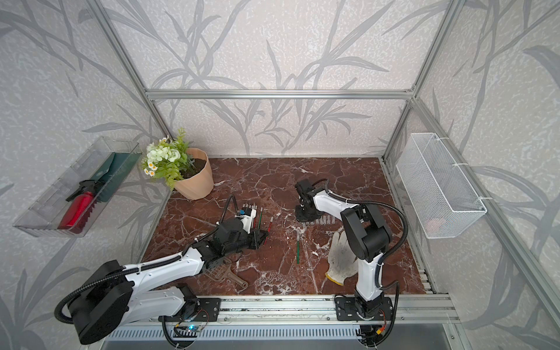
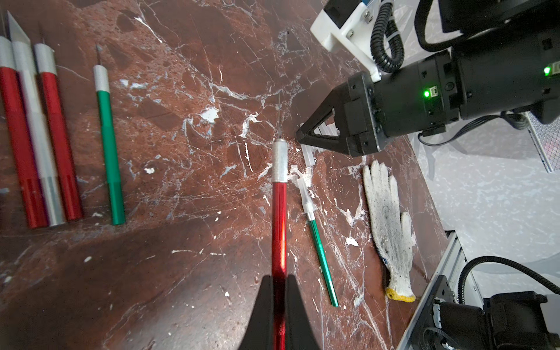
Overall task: Remove protective caps from carving knives
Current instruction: Place the protective sleeve at the center of the board.
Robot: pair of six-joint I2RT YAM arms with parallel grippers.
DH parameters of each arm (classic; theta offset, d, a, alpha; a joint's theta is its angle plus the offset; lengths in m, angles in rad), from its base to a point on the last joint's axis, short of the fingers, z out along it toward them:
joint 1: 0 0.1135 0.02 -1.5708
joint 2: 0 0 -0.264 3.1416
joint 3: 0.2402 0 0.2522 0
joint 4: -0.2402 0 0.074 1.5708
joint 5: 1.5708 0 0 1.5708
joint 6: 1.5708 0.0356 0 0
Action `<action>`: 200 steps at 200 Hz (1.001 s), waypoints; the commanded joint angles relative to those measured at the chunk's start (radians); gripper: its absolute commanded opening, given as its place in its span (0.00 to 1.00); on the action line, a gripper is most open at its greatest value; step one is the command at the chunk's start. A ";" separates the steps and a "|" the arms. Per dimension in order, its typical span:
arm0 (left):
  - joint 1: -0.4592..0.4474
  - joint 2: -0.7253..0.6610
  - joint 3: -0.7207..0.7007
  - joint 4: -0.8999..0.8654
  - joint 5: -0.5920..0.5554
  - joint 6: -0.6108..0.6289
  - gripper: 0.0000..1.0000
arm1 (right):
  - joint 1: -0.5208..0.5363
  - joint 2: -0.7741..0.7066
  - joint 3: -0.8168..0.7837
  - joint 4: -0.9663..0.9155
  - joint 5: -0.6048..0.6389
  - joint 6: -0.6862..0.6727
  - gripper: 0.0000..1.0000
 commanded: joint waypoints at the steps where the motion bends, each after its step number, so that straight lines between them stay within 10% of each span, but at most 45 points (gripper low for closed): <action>1: 0.004 0.006 -0.016 0.023 -0.002 -0.008 0.07 | -0.005 0.017 0.022 0.004 -0.005 0.014 0.14; 200: 0.004 0.015 -0.007 0.025 -0.006 -0.011 0.07 | -0.013 0.055 0.076 -0.014 0.018 0.031 0.22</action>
